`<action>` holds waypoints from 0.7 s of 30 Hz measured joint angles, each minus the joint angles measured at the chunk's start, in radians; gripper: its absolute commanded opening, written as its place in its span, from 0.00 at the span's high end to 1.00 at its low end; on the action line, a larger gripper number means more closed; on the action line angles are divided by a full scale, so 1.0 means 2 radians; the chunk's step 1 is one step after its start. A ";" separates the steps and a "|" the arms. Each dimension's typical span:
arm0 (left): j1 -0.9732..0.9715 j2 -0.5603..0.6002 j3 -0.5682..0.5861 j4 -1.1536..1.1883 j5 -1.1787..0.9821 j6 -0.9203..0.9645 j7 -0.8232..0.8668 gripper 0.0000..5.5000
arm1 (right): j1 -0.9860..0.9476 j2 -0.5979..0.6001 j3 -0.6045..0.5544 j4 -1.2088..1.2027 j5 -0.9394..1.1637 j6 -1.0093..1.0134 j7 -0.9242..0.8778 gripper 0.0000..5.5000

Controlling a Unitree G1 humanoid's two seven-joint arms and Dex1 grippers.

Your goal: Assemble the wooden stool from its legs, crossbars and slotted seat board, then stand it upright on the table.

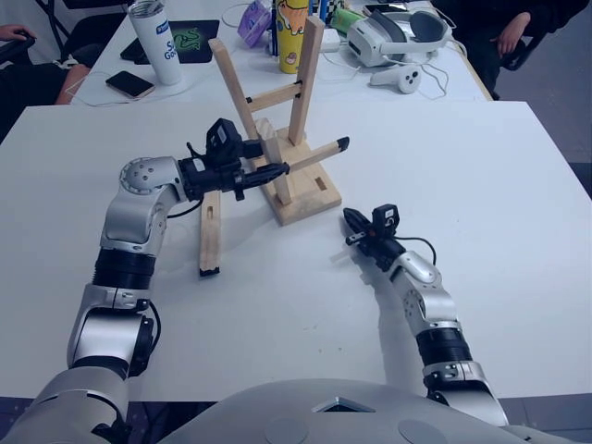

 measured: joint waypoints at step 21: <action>-0.052 0.050 -0.043 0.076 0.005 -0.093 -0.161 0.62 | 0.065 -0.007 0.042 -0.165 0.053 0.087 0.016 1.00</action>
